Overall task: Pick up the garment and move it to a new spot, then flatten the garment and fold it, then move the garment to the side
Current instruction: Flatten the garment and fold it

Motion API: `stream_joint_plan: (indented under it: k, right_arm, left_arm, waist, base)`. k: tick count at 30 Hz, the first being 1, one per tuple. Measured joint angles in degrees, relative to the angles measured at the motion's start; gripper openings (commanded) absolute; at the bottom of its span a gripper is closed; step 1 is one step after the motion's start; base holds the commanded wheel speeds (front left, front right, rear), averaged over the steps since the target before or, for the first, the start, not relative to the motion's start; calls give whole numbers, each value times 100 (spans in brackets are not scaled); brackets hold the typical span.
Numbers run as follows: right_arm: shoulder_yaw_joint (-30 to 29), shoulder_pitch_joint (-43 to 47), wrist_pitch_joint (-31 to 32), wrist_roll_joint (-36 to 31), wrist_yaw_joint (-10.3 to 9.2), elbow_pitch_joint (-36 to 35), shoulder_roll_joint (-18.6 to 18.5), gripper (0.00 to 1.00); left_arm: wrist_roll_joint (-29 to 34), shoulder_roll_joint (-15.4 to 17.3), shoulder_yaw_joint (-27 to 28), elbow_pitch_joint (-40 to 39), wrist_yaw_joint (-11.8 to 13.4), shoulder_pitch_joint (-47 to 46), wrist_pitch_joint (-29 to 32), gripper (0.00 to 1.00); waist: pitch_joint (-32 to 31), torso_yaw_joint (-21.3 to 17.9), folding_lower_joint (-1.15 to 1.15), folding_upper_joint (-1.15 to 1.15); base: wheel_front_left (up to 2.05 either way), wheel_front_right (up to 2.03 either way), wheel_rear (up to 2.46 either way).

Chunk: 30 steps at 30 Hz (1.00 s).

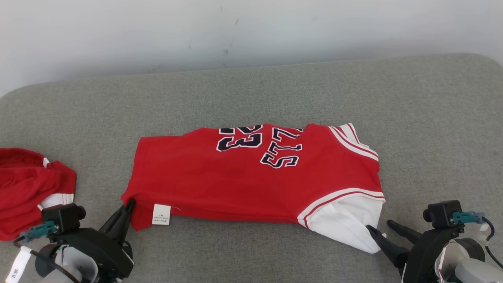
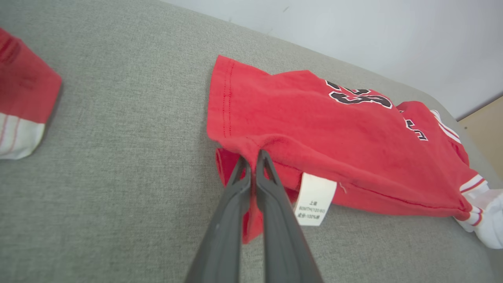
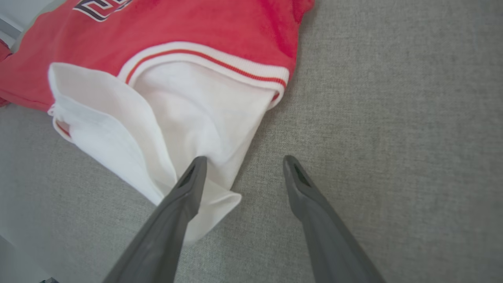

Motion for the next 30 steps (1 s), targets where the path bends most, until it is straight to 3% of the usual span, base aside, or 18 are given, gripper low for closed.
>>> stream_joint_plan:
  k: [9, 21, 22, 23, 24, 30]
  right_arm:
    - [-9, 68, 541, 559, 174, -68, -89, 100]
    - [181, 200, 1443, 1077, 231, -272, -236, 100]
    - [192, 199, 1503, 1082, 231, -287, -236, 39]
    - [199, 199, 1551, 1095, 232, -296, -237, 8]
    - [212, 202, 1605, 1125, 232, -301, -244, 0]
    - [356, 176, 1860, 1005, 189, -301, -279, 0]
  left_arm:
    - [0, -3, 0, 81, -47, 1, -24, 0]
    - [0, -153, -102, 148, -51, 8, -8, 0]
    - [0, -151, -103, 149, -51, 10, -8, 0]
    - [0, -149, -104, 151, -51, 10, -7, 0]
    - [0, -157, -111, 149, -52, 9, 9, 0]
    - [0, -167, -125, 165, -51, 13, 10, 0]
  waist:
    - [-38, 8, 0, 0]
    - [-203, 39, 0, 0]
    - [-211, 48, 0, 0]
    - [-216, 56, 0, 0]
    - [-220, 68, 0, 0]
    - [-255, 126, 0, 0]
  base:
    - [0, 0, 0]
    - [0, 0, 0]
    - [0, 0, 0]
    - [0, 0, 0]
    - [0, 0, 0]
    - [0, 0, 0]
